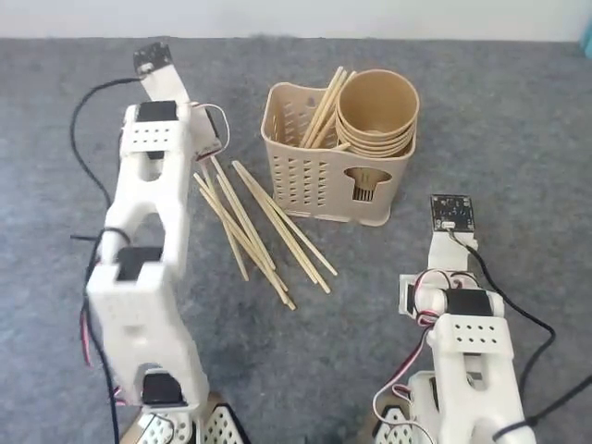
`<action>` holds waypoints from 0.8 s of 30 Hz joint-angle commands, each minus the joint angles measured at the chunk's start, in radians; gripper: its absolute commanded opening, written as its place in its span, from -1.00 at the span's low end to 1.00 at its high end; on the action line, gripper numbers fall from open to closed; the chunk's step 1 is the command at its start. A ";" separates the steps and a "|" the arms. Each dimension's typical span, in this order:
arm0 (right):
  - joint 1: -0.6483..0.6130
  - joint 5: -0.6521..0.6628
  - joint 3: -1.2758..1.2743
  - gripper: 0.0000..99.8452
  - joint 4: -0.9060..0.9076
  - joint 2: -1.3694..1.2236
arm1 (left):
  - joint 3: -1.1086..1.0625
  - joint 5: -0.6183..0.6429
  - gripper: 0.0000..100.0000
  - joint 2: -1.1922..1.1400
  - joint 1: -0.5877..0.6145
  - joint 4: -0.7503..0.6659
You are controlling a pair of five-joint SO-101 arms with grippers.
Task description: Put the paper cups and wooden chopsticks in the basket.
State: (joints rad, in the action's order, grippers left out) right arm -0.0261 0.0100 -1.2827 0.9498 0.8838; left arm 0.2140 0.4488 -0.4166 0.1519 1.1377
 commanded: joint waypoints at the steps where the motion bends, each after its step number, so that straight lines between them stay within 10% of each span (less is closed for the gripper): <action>1: -0.007 0.032 0.009 -0.73 0.038 0.018 | -0.217 -0.005 -0.98 0.324 0.009 -0.120; 15: -0.127 0.106 0.014 -0.73 0.062 0.018 | -0.987 -0.038 -0.98 0.971 0.092 -0.508; 24: -0.487 0.153 0.120 -0.73 0.174 0.019 | -1.303 -0.038 -0.98 1.260 0.316 -0.638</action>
State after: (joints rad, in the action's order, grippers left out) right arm -0.4158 0.1481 -1.2444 1.1109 0.8838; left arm -1.0579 0.4196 0.7373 0.4158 0.5347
